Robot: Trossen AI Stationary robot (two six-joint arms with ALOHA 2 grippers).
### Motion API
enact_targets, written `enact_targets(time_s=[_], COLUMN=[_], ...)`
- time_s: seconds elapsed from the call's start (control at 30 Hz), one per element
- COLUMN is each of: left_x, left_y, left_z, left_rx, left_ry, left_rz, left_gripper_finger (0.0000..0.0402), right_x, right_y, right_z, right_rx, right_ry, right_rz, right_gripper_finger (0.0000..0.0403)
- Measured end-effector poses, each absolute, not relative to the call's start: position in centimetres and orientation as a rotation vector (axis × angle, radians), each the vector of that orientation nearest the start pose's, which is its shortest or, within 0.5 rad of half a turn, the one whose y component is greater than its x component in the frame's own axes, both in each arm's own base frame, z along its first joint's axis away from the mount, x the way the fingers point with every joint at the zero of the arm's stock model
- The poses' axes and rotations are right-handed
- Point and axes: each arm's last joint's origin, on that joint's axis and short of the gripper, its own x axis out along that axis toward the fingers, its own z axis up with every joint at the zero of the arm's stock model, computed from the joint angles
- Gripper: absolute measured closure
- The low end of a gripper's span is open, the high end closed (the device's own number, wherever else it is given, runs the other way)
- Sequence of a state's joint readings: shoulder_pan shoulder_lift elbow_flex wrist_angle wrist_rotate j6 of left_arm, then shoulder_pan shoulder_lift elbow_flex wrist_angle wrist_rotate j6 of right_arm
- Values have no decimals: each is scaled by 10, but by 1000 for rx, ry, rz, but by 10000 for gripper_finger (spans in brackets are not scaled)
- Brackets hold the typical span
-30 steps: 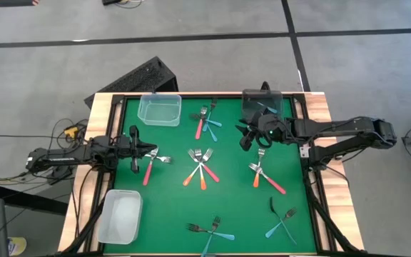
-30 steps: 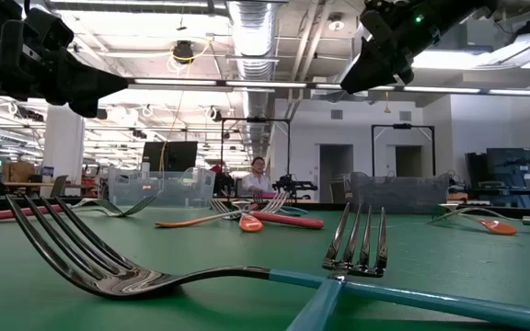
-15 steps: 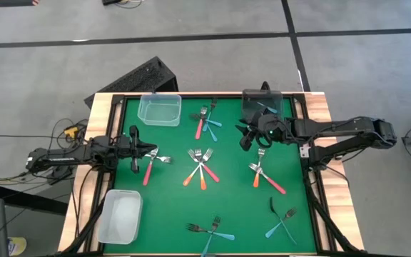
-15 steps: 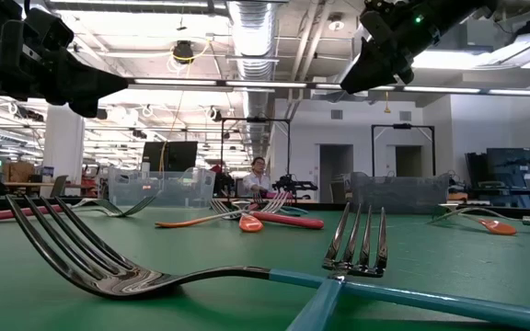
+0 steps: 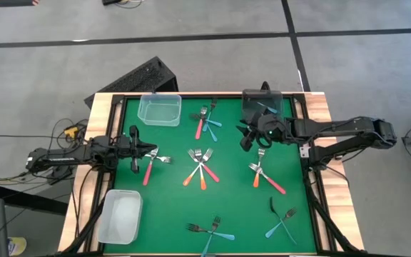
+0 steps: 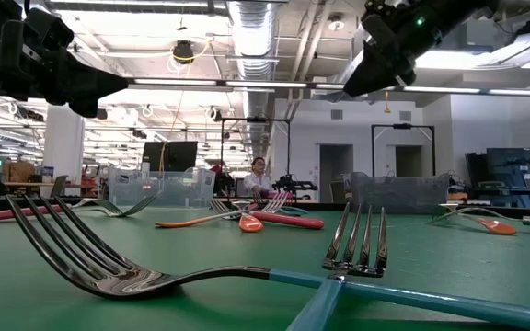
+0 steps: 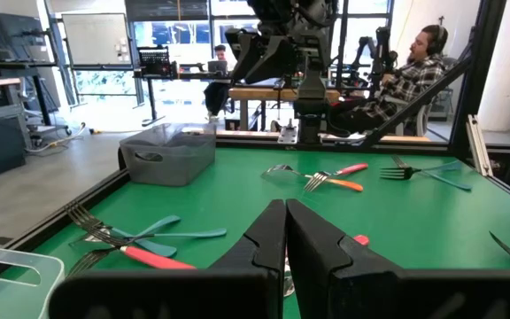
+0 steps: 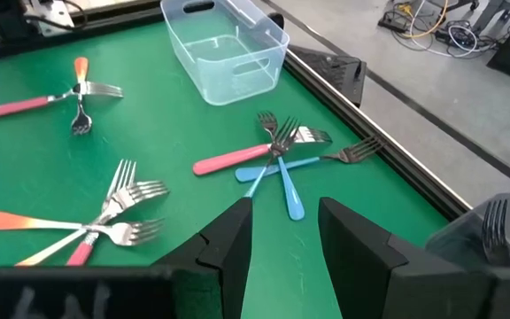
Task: Sort silverware by color (type)
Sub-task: Put the orange fork into the transparent bin
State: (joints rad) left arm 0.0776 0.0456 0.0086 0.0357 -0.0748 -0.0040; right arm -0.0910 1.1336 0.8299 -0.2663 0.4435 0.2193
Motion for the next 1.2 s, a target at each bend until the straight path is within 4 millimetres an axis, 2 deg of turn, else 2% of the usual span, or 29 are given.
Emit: enact_targets(time_s=[0.93, 1.2], left_x=[99, 100], left_y=[10, 10], left_z=[166, 166], left_rx=[-4, -4], left_ry=[1, 1], left_rz=[152, 152], left_gripper_finger=[401, 401], right_x=[237, 229], right_y=[-34, -40], right_z=[276, 275], right_rx=[106, 75], right_ry=[511, 553], right_rz=[-583, -670], right_gripper_finger=[246, 246])
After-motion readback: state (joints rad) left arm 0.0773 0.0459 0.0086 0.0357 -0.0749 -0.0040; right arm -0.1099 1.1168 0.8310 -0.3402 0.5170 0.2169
